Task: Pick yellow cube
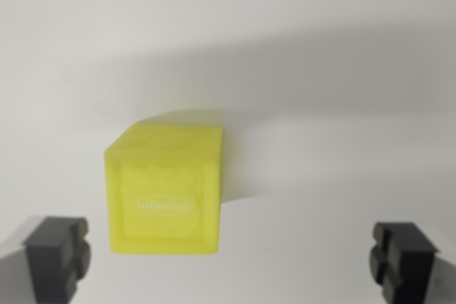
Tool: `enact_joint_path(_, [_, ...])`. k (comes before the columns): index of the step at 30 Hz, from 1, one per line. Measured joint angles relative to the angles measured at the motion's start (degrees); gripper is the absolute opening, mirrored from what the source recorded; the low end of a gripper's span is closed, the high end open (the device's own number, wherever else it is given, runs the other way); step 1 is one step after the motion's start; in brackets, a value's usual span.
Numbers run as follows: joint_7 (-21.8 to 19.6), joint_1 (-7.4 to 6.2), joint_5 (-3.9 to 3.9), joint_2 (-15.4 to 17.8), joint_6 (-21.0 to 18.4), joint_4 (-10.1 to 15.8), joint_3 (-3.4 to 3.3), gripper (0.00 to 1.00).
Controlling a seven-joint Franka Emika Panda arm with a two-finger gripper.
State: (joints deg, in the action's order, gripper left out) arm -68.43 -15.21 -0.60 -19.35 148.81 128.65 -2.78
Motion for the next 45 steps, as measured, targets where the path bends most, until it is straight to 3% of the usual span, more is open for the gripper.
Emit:
enact_joint_path(30, [-3.4, -4.07, -1.89, -6.2, 5.0, -0.3, 0.01, 1.0])
enact_joint_path(45, [-3.3, -4.28, -2.35, -7.9, 6.3, -0.6, -0.01, 1.0])
